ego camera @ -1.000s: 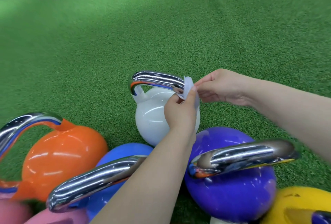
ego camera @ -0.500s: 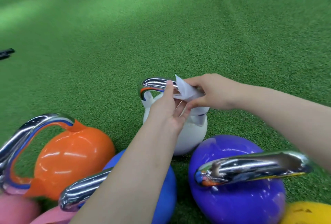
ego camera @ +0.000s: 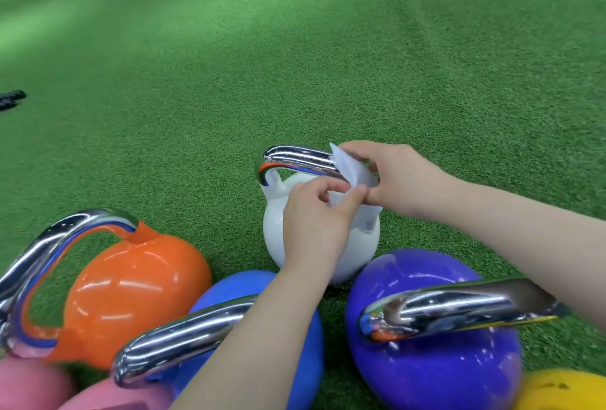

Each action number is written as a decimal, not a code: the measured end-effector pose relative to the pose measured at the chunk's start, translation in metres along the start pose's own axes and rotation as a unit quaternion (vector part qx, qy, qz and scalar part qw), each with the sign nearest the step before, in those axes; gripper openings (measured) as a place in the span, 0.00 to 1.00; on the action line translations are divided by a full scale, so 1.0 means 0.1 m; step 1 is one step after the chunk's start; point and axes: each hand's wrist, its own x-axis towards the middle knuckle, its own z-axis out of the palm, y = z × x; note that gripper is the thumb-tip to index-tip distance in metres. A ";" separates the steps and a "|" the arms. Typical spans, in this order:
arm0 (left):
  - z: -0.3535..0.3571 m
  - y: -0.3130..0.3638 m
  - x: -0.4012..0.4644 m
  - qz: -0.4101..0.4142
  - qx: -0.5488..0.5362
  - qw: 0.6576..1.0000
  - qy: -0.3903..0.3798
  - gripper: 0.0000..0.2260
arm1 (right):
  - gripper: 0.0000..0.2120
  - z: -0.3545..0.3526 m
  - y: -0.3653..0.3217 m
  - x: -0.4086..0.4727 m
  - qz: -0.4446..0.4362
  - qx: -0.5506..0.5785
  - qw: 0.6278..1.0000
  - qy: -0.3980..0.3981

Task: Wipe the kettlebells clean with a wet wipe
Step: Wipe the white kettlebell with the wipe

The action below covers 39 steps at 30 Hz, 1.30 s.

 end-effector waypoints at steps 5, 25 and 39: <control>-0.07 0.04 0.03 -0.003 -0.005 0.998 -0.059 0.12 | 0.27 0.01 0.00 -0.01 -0.007 -0.011 1.000 0.010; 0.43 -0.14 -0.08 -0.140 -0.053 0.985 -0.088 0.12 | 0.19 -0.01 0.31 0.12 0.097 0.041 0.992 -0.070; 0.55 -0.24 -0.06 -0.105 -0.081 0.990 -0.040 0.09 | 0.13 0.08 0.32 0.26 0.036 -0.184 0.959 -0.214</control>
